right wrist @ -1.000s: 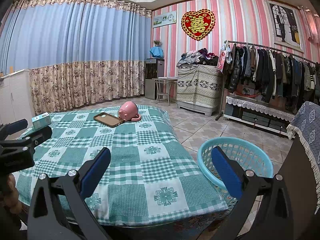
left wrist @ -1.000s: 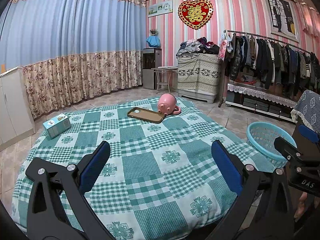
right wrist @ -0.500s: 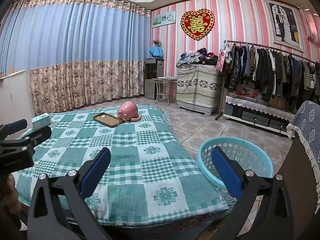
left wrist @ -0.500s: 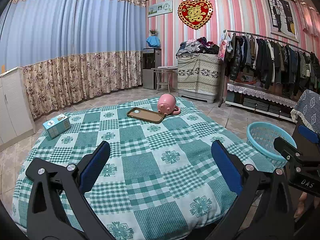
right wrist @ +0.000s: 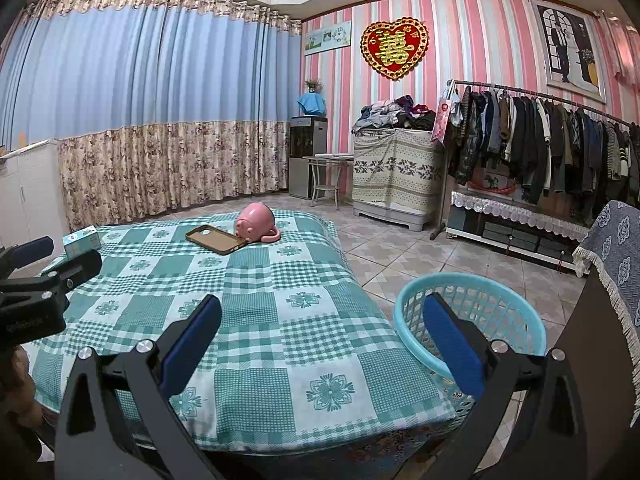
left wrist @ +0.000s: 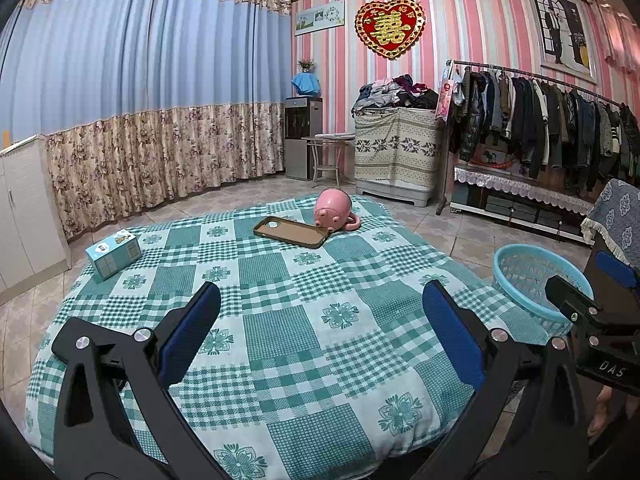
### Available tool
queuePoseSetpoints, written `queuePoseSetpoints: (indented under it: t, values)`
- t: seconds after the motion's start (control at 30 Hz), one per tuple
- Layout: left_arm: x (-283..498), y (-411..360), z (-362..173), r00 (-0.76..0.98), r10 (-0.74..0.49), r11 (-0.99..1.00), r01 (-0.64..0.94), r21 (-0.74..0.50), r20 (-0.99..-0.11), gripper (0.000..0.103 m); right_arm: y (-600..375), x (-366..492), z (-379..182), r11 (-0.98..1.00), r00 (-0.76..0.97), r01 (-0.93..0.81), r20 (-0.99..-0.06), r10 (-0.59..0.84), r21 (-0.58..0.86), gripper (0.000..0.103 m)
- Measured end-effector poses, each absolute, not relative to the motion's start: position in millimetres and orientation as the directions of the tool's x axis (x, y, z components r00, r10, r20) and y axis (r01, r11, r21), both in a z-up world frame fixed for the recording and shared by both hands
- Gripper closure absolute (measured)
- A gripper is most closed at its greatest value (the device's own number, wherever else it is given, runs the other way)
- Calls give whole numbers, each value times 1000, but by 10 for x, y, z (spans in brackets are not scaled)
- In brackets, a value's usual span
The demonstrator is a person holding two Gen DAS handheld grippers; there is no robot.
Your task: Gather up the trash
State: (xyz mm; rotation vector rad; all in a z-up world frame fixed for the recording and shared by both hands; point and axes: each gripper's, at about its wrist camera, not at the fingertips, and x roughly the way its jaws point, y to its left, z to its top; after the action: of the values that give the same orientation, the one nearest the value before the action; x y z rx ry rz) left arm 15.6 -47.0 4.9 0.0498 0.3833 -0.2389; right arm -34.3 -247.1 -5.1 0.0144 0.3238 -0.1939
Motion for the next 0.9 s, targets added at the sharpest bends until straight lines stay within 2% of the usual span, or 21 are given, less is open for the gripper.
queuePoseSetpoints:
  t: [0.9]
  values:
    - [152, -463, 76, 901, -219, 971, 239, 6, -374, 5, -2473, -343, -48, 981, 930, 191, -318, -187, -17, 5]
